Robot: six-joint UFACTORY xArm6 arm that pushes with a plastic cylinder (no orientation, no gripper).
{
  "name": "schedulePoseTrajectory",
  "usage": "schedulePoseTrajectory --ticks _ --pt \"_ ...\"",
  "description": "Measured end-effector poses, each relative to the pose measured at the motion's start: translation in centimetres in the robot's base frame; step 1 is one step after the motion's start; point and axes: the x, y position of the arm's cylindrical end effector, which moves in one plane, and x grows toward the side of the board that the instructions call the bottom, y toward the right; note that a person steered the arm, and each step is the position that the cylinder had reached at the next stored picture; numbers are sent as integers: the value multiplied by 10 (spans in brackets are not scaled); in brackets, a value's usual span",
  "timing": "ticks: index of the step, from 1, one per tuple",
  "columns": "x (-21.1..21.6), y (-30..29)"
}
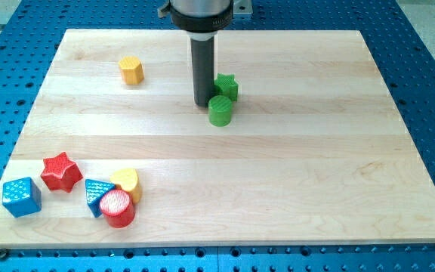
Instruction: Place the red blocks vertically below the green circle
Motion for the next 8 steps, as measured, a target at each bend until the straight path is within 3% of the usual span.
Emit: schedulePoseTrajectory --ticks 3,5,6,7,8 --pt "39 9" --pt "42 -163" --pt "84 -260" --pt "147 -271" --pt "166 -264"
